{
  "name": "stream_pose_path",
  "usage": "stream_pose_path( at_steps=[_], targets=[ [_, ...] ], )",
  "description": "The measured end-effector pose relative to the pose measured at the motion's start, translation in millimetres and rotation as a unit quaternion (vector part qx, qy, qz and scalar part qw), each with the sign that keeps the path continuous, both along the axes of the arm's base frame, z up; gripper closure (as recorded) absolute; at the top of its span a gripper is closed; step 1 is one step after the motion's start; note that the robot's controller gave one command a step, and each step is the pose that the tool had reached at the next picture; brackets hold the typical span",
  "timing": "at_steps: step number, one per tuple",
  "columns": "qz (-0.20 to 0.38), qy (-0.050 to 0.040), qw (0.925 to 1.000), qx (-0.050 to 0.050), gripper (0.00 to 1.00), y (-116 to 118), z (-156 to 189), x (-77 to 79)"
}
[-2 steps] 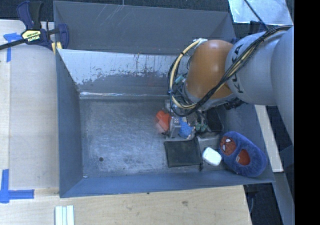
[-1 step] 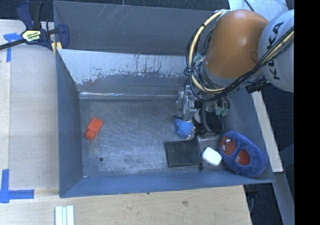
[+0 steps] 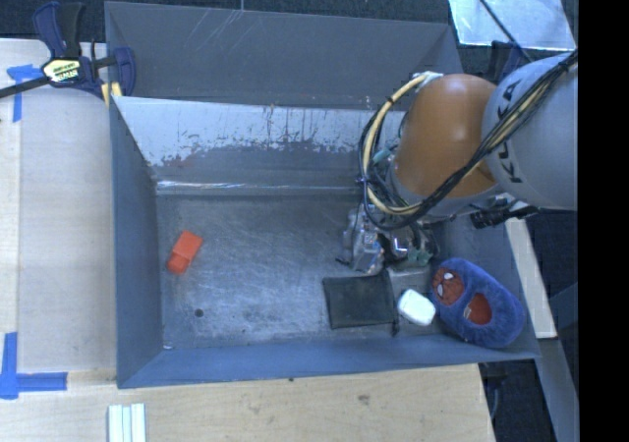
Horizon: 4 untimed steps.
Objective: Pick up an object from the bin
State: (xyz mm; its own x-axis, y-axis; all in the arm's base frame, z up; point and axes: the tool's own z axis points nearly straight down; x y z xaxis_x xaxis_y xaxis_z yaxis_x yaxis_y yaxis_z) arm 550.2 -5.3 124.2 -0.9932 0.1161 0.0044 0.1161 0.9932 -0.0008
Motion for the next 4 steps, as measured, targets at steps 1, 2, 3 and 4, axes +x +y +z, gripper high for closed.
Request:
stream_pose_path(
  at_steps=[1, 2, 3, 4],
  targets=[
    [-0.086, -0.0090, 0.9962, 0.000, 1.00, -12.6, 164.2, 31.5],
    [-0.093, 0.0004, 0.9956, 0.000, 1.00, 8.5, 94.3, -2.7],
    [-0.094, -0.0038, 0.9956, 0.000, 0.00, 7.5, 98.2, -0.4],
    [-0.077, 0.0010, 0.9970, -0.002, 0.00, -60.8, 4.2, -35.0]
  ],
)
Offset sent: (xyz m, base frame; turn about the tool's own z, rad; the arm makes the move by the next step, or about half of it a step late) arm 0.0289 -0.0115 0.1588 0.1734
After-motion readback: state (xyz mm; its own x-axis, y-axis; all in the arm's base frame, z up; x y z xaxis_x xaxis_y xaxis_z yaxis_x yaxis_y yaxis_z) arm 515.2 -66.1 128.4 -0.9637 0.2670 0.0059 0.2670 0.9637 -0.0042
